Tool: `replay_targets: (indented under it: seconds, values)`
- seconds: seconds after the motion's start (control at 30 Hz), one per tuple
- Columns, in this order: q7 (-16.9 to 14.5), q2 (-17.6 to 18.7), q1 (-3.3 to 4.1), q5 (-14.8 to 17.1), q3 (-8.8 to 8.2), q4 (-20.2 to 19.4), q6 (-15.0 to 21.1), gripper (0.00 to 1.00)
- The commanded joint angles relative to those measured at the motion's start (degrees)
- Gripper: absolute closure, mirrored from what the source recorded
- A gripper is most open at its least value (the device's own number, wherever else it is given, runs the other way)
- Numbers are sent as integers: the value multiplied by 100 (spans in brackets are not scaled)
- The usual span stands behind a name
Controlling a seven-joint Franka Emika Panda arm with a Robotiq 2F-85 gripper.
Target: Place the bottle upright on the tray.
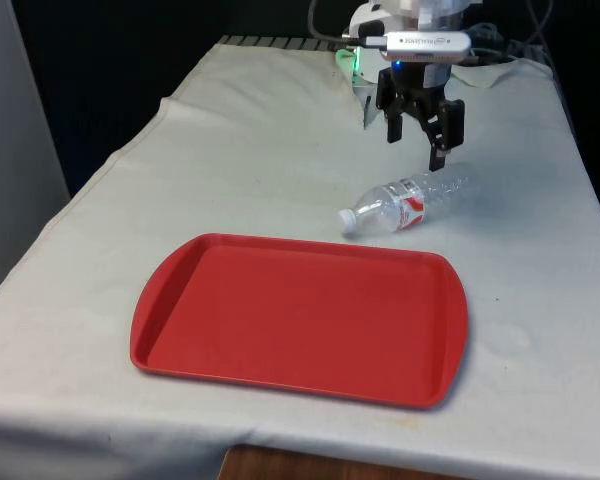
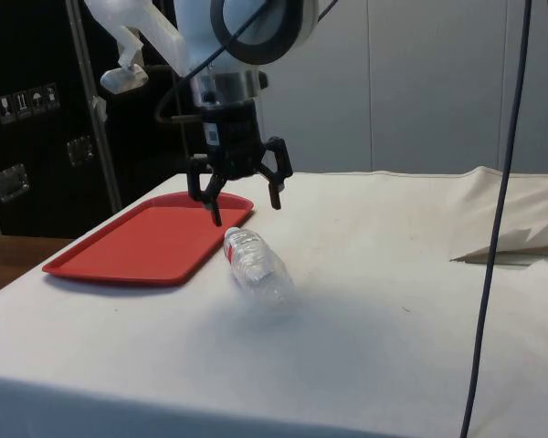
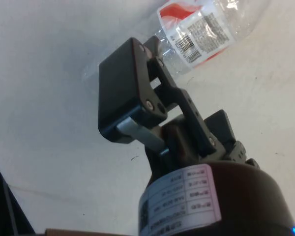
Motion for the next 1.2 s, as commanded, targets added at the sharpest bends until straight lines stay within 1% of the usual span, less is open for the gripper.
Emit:
replay_targets:
  seconds: [0.0, 0.03, 0.07, 0.2, 0.23, 0.3, 0.33, 0.37, 0.43, 0.53, 0.57, 0.6, 0.8, 0.83, 0.87, 0.93, 1.07, 1.1, 1.13, 1.17]
  values:
    - [-74, 0, -29, 120, 40, -6, 29, 0]
    - [-6, 0, 0, 17, 0, 0, 0, 0]
    - [-92, 11, -34, 160, 52, -6, 46, 0]
    - [-183, 46, -40, 292, 57, -11, 74, 0]
    - [-252, 69, -52, 384, 63, -11, 97, 0]
    - [-327, 92, -52, 481, 63, -11, 120, 0]
    - [-206, 69, -6, 315, 0, -6, 29, 0]
    - [-372, 103, -57, 539, 63, -11, 126, 0]
    - [-504, 132, -52, 705, 63, -11, 155, 0]
    - [-636, 160, -52, 854, 63, -17, 183, 0]
    - [-533, 155, -11, 710, 0, -6, 120, 0]
    - [-670, 166, -52, 900, 63, -17, 195, 0]
    - [-980, 258, -57, 1272, 74, 6, 229, 0]
    - [-882, 235, -11, 1129, 0, -6, 160, 0]
    - [-1031, 281, -57, 1329, 74, 11, 235, 0]
    - [-1163, 332, -57, 1484, 74, 29, 235, 0]
    - [-1249, 361, -46, 1570, 46, 46, 206, 0]
    - [-1180, 367, -11, 1461, 0, 40, 195, 0]
    - [-1272, 378, -52, 1587, 52, 46, 206, 0]
    - [-1289, 384, -57, 1599, 63, 46, 206, 0]
